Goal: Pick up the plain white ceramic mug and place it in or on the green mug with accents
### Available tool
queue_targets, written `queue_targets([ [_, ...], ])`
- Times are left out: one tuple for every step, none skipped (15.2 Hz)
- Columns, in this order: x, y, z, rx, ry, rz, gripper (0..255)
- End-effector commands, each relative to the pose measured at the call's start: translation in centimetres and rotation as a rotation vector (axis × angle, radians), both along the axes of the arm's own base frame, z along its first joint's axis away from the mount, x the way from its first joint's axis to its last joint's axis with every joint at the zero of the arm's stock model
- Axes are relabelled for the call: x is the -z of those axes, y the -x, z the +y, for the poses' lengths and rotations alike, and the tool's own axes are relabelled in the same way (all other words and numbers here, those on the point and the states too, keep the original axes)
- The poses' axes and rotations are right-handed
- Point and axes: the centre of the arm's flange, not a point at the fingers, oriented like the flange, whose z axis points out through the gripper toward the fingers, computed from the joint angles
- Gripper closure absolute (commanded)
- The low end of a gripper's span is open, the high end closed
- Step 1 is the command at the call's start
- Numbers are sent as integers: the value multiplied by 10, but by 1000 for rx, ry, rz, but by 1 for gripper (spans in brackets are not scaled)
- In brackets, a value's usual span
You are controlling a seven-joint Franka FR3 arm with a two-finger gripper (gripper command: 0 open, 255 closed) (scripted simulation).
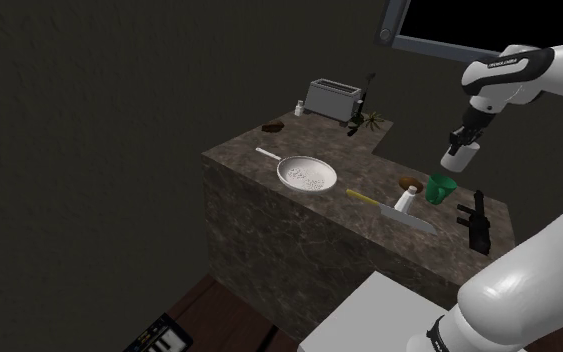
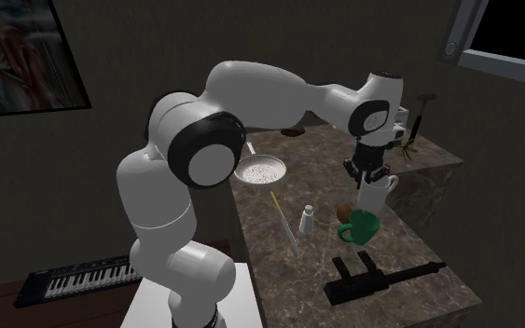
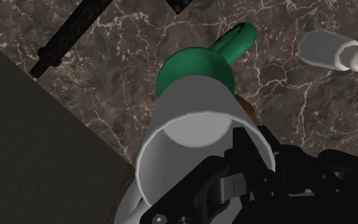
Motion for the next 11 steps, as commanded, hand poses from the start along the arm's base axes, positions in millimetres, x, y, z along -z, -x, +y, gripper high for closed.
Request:
queue_targets([
  [11,1,0,0,0,0,255],
  [16,1,0,0,0,0,255],
  [22,1,0,0,0,0,255],
  [27,1,0,0,0,0,255],
  [32,1,0,0,0,0,255],
  [37,1,0,0,0,0,255],
  [43,1,0,0,0,0,255],
  [48,1,0,0,0,0,255],
  [53,1,0,0,0,0,255],
  [59,1,0,0,0,0,255],
  [62,1,0,0,0,0,255],
])
